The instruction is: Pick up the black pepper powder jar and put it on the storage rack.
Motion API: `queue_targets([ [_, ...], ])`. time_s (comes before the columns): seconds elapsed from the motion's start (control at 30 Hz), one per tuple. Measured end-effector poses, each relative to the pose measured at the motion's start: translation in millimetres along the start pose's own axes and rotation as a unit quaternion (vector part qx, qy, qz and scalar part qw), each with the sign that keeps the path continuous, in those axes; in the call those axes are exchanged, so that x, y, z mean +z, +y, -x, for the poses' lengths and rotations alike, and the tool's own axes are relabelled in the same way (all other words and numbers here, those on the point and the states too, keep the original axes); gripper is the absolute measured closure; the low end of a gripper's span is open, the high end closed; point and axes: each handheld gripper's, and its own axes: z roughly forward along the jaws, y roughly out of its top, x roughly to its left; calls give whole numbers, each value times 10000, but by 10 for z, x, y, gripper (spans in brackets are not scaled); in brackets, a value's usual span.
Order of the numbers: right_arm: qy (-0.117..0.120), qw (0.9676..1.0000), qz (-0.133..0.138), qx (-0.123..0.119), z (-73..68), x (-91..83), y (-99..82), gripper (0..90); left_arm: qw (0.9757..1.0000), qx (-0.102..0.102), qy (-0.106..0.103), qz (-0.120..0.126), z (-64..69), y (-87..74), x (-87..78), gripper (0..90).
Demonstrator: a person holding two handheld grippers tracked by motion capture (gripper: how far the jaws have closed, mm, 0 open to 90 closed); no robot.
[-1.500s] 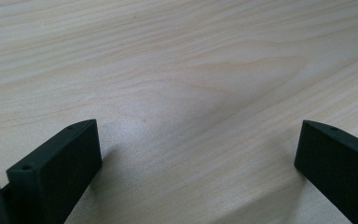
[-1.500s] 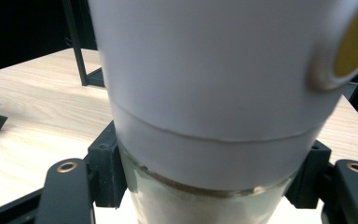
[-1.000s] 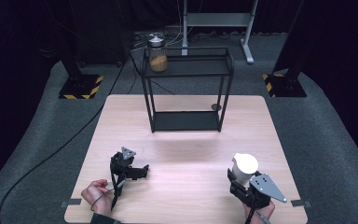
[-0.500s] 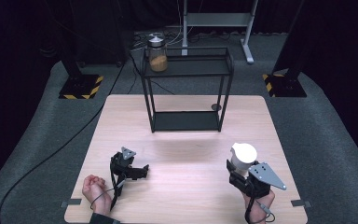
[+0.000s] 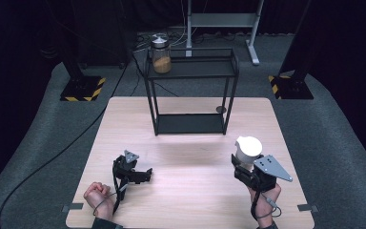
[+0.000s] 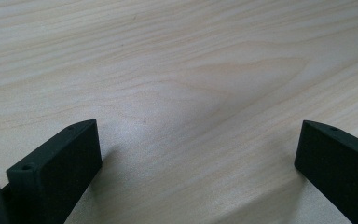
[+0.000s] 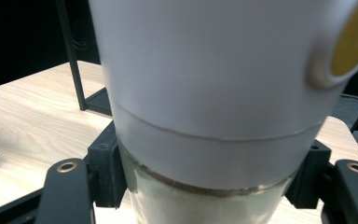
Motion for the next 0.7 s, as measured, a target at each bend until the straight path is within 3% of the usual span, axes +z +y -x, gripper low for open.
queue_targets([
  [0.7,41,10000,79,-24,102,138,239,295,10000,-42,53,-1,29,-2,-2,0],
])
